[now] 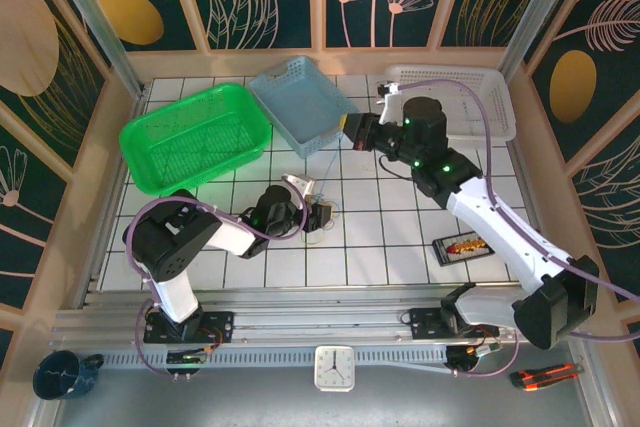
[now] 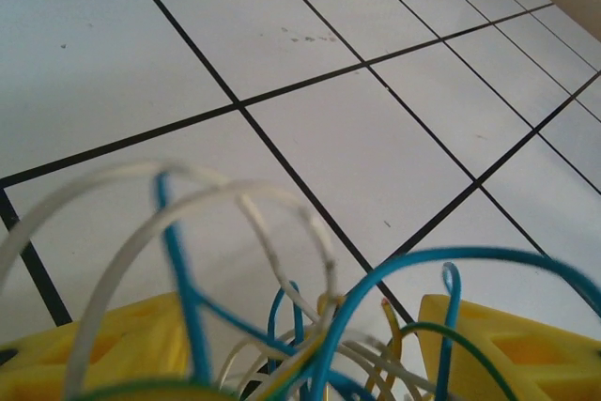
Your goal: Untangle the cables
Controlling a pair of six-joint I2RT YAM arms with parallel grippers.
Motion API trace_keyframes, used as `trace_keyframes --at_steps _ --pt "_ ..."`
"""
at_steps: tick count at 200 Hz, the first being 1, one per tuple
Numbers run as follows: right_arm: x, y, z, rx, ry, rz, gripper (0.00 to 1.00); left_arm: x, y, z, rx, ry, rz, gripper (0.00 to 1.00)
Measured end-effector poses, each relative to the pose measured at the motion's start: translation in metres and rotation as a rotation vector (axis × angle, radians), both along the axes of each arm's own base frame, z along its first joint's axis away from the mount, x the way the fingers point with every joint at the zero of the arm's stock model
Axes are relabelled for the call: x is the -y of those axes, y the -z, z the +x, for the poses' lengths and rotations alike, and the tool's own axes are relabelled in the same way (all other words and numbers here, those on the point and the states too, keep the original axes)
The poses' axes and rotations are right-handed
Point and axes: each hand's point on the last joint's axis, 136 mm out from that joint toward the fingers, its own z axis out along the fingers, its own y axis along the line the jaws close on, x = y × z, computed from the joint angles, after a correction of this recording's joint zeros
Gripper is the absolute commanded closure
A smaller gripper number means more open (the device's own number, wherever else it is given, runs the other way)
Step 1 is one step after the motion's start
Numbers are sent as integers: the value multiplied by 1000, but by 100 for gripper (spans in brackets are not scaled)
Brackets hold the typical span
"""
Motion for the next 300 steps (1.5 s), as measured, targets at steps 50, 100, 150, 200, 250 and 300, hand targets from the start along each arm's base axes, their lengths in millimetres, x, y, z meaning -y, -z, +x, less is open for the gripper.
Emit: trace_keyframes --at_steps 50,100,150,200,250,300 --pt "32 -67 18 87 66 106 100 0 0 -1 -7 -3 -14 37" --pt "35 -135 4 206 13 221 100 -5 14 -7 -41 -7 -3 37" --pt "30 -90 9 120 3 211 100 -9 2 -14 -49 -10 -42 26" --pt "22 -6 11 -53 2 166 100 -9 -51 -16 24 -9 -150 19" --pt "6 23 -2 -103 -43 148 100 -3 -72 -10 59 -1 -159 17" --pt "-12 28 -16 -81 -92 106 100 8 -128 7 187 3 -193 18"
